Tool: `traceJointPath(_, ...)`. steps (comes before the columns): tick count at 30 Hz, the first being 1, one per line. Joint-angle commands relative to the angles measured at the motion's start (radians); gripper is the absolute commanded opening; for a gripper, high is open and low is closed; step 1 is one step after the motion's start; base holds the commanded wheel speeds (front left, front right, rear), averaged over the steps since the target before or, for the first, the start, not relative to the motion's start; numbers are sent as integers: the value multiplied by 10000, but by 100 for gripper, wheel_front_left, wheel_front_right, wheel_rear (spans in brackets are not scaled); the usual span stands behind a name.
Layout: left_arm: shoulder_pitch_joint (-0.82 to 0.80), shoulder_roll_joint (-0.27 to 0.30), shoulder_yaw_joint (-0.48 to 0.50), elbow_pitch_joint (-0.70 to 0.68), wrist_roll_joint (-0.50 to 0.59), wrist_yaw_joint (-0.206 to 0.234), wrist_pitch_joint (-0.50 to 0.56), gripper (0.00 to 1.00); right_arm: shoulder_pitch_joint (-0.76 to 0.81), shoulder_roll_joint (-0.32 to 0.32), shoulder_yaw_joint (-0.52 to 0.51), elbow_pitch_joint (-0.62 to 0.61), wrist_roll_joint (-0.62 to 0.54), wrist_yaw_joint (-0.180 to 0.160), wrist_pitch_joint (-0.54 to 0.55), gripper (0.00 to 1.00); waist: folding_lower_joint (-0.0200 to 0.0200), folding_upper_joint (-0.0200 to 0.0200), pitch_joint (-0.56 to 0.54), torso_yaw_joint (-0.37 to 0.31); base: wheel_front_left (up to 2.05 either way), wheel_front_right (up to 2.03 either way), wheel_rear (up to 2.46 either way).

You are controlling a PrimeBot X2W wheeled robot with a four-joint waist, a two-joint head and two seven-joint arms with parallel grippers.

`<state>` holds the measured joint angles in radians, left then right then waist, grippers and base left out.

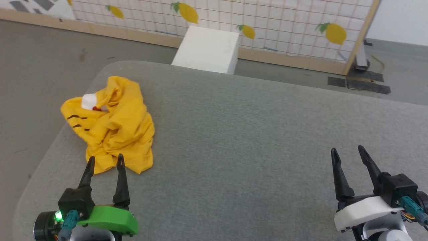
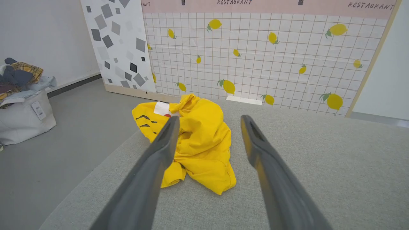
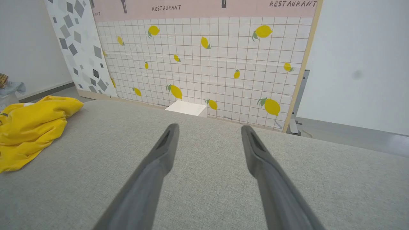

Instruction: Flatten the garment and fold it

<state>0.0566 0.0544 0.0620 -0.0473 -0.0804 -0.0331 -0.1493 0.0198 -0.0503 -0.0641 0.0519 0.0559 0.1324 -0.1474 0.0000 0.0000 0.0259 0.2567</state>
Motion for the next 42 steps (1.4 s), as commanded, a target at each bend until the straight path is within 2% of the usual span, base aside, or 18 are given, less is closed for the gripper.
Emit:
traceJointPath(1, 121, -25, 36, -43, -24, 11, -93, 100, 79, 0, -9, 50, 89, -10, -107, 100, 0, 0, -116, 298, 0, 0, 0)
traceJointPath(15, 424, -29, 179, -134, -93, -94, -379, 100, 264, 0, -4, 295, 353, -12, -394, 100, 0, 0, -356, 1122, 0, 0, 0)
traceJointPath(25, 232, 42, 739, -279, -692, -516, -584, 100, 422, 1, -141, 418, 525, -13, -600, 100, 0, 0, -401, 1358, 0, 0, 0)
traceJointPath(29, -183, 613, 534, -35, -1040, -700, -551, 100, 424, 1, -245, 438, 521, -14, -682, 100, 0, 0, -304, 1419, 0, 0, 0)
traceJointPath(35, -1823, 2126, 24, -264, -1793, -809, 518, 100, 386, 1, -428, 442, 458, -15, -806, 100, 0, 0, 10, 1504, 0, 0, 0)
traceJointPath(39, -3239, 2943, -238, -63, -2642, -852, 1385, 100, 234, 1, -545, 407, 323, -15, -888, 100, 0, 0, 449, 1490, 0, 0, 0)
traceJointPath(42, -4497, 3476, -319, 459, -3699, -883, 2063, 100, 58, 1, -613, 382, 154, -16, -952, 100, 0, 0, 883, 1414, 0, 0, 0)
